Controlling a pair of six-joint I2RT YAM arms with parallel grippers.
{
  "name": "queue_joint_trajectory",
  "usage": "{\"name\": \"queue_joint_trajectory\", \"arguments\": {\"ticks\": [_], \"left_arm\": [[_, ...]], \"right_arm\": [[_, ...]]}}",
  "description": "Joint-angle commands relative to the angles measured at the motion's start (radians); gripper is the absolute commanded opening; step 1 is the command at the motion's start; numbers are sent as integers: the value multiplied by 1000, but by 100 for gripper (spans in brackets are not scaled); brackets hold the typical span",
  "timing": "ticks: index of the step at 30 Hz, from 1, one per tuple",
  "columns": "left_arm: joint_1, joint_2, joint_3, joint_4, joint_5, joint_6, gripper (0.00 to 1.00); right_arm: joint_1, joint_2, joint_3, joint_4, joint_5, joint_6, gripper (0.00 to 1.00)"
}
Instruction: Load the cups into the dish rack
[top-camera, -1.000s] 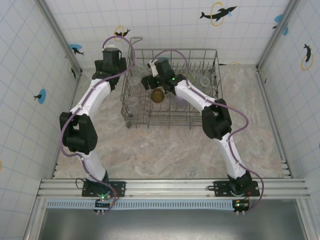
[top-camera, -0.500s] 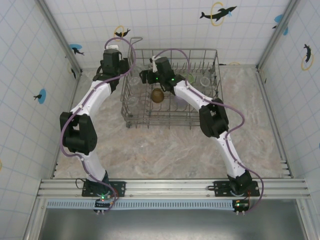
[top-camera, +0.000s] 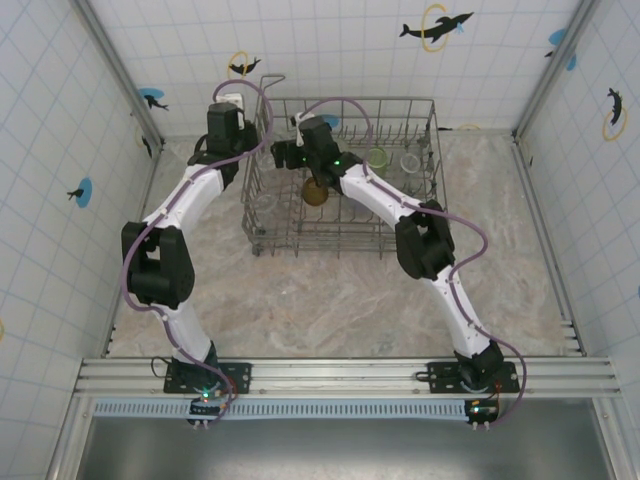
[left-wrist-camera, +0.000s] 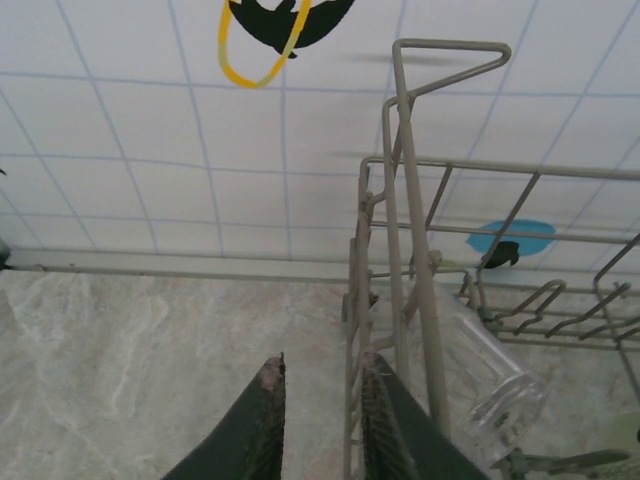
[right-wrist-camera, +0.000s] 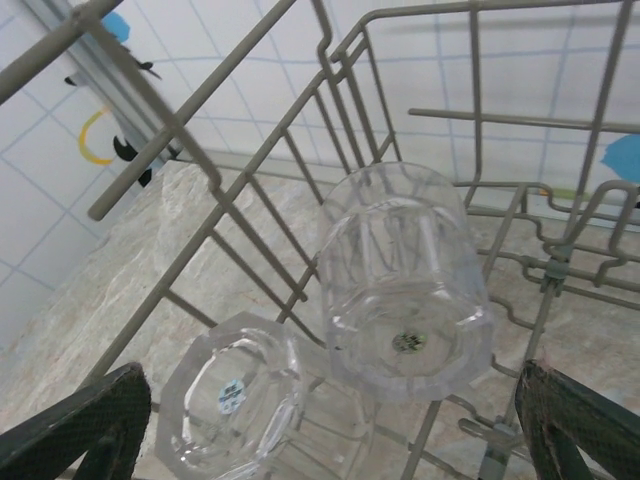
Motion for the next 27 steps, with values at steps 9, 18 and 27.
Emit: {"name": "queue_joint_trajectory", "arguments": {"ticks": [9, 18, 27], "left_arm": [[1, 25, -42, -6, 119, 12, 20], [1, -25, 5, -39, 192, -49, 50], [2, 67, 136, -197, 244, -65, 32]], "right_arm": [[-23, -64, 20, 22, 26, 29, 96], [-27, -85, 21, 8, 26, 32, 96], [-30, -97, 20, -10, 26, 32, 96]]}}
